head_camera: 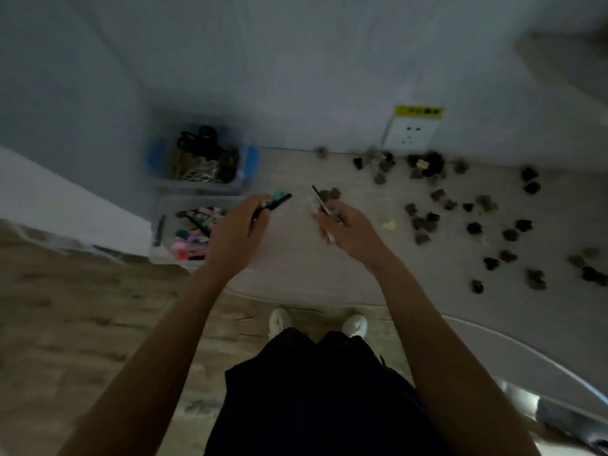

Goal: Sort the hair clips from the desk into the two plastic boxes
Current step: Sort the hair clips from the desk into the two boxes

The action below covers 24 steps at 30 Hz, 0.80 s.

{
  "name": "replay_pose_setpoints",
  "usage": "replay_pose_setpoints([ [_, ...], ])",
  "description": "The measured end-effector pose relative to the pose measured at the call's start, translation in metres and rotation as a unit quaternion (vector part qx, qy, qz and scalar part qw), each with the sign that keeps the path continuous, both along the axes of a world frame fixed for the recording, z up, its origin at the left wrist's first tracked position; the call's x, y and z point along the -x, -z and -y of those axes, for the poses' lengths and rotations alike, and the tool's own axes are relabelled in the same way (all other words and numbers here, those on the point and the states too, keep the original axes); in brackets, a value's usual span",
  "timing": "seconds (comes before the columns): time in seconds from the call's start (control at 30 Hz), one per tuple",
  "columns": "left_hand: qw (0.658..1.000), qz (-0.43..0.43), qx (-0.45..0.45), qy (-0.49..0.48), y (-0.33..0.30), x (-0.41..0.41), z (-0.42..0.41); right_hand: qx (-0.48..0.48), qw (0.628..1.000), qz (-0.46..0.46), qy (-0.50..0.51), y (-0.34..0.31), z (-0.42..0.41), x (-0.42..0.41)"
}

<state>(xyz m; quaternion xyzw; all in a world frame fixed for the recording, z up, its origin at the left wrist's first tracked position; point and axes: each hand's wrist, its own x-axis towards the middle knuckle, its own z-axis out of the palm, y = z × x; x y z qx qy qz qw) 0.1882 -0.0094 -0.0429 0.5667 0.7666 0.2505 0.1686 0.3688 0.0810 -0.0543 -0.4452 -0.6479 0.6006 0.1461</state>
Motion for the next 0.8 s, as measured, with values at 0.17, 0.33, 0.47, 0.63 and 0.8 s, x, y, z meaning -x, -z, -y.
replay_pose_setpoints([
  [0.17,0.993,-0.087,0.076,-0.003,0.013,0.093,0.045,-0.066,0.992,0.035,-0.101,-0.01,0.014,0.078],
  [0.33,0.986,-0.068,0.118,0.099,0.027,0.123,0.045,-0.165,0.969,0.111,-0.147,-0.008,0.028,0.128],
  [0.47,0.992,0.017,0.076,0.095,0.034,0.131,0.056,-0.276,0.926,0.203,-0.158,-0.001,0.037,0.159],
  [0.63,0.993,0.079,0.022,0.084,0.034,0.144,0.078,-0.303,0.901,0.242,-0.194,0.005,0.045,0.191],
  [0.8,0.996,0.007,0.011,0.087,0.032,0.151,0.081,-0.271,0.92,0.169,-0.228,0.007,0.055,0.193],
])
